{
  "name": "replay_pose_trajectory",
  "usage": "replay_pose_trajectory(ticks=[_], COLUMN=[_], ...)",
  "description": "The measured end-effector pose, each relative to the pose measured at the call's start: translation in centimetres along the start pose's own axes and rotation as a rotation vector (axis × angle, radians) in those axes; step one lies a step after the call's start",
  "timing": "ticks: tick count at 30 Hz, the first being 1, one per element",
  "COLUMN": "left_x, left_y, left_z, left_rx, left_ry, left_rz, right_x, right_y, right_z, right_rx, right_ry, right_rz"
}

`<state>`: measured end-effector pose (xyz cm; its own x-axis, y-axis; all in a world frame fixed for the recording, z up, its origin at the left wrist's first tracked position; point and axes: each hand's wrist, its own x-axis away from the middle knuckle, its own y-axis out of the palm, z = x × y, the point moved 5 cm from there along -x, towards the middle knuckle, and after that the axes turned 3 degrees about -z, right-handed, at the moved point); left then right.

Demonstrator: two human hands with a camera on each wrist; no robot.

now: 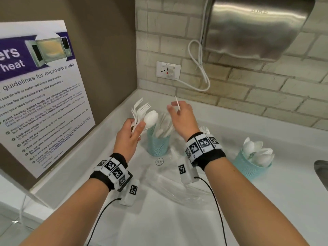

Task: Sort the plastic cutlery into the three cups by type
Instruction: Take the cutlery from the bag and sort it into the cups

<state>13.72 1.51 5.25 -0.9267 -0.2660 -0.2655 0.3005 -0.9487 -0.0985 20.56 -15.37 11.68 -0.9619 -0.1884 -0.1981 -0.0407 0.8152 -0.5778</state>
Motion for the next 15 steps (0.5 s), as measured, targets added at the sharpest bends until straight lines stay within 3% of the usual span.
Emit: replay_pose_trajectory(ticks=[5,9,15], left_x=[0.0,0.2,0.3], left_y=[-0.3,0.1,1.2], left_z=[-0.4,-0.3,0.3], left_rx=[0.003,0.061,0.161], left_ry=[-0.019,-0.045,-0.076], left_rz=[0.032,0.021,-0.047], right_x=[0.1,-0.4,-0.9], right_y=[-1.9,-0.3,1.8], right_z=[-2.6,-2.0,1.3], right_rx=[-0.260,-0.379,-0.139], right_ry=[-0.145,-0.156,0.064], right_rz=[0.195,0.127,-0.087])
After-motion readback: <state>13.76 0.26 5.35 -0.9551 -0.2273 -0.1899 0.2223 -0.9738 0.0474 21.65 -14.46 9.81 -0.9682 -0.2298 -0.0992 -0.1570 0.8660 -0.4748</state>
